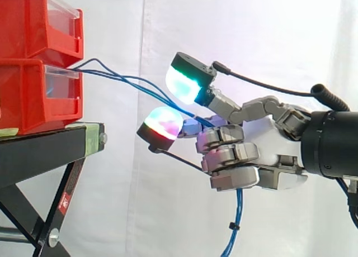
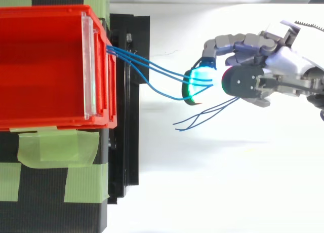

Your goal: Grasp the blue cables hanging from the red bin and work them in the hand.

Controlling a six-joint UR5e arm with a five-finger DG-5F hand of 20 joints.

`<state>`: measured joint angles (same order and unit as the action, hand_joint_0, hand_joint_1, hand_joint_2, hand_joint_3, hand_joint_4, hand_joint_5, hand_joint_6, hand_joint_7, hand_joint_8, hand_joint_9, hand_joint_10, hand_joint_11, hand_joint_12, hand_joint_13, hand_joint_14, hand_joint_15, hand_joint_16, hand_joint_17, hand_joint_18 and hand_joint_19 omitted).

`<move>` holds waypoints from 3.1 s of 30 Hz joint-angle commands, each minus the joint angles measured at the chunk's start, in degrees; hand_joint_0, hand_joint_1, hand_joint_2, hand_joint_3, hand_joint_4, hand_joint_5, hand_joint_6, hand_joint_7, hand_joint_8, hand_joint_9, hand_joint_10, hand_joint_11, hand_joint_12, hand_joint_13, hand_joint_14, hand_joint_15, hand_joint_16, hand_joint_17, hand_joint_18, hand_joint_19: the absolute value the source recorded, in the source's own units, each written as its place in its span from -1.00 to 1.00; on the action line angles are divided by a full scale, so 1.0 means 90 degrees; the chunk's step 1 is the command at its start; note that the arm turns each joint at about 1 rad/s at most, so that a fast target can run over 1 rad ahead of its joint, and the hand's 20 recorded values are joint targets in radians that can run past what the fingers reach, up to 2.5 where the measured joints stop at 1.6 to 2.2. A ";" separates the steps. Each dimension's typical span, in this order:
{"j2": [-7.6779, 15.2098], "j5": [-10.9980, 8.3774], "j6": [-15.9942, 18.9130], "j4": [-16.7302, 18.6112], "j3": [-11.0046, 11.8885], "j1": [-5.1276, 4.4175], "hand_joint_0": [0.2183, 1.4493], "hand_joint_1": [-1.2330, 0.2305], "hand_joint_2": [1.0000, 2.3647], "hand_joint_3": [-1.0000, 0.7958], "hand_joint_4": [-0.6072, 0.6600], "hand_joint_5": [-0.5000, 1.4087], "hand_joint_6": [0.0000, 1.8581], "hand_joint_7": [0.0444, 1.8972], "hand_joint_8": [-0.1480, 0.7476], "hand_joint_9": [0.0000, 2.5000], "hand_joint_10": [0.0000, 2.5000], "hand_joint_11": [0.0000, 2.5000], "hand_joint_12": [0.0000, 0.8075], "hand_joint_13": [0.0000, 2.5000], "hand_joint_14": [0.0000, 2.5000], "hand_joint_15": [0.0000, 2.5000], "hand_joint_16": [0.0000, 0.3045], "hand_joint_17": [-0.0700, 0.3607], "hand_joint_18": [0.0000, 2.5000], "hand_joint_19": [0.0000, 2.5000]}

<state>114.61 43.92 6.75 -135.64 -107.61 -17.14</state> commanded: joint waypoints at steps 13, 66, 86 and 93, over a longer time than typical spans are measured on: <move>-0.0029 0.0365 0.0002 -0.0202 0.0101 0.0058 0.05 -0.10 -0.99 -0.86 0.37 -0.20 -0.42 0.26 0.23 -0.34 1.00 1.00 0.07 -0.14 1.00 0.13 -0.64 -0.10 0.27 0.27; -0.0635 0.1175 -0.0594 -0.1198 0.0276 0.0420 0.31 -0.03 -0.98 0.05 0.37 0.00 -1.00 0.46 0.14 -0.36 1.00 1.00 0.09 -0.17 1.00 0.29 -0.61 -0.06 0.26 0.31; -0.0635 0.1439 -0.0594 -0.1150 0.0286 0.0507 0.22 -0.35 -0.98 -0.59 0.29 -0.54 0.06 0.00 0.20 -0.67 1.00 1.00 0.11 -0.33 1.00 0.30 -0.66 -0.14 0.12 0.36; -0.0762 0.1488 -0.0692 -0.1159 0.0286 0.0537 0.32 -0.25 -0.98 -0.08 0.29 -0.39 -0.09 0.06 0.16 -0.67 1.00 1.00 0.09 -0.34 1.00 0.28 -0.67 -0.15 0.11 0.38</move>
<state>108.32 57.13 1.17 -146.02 -105.03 -12.36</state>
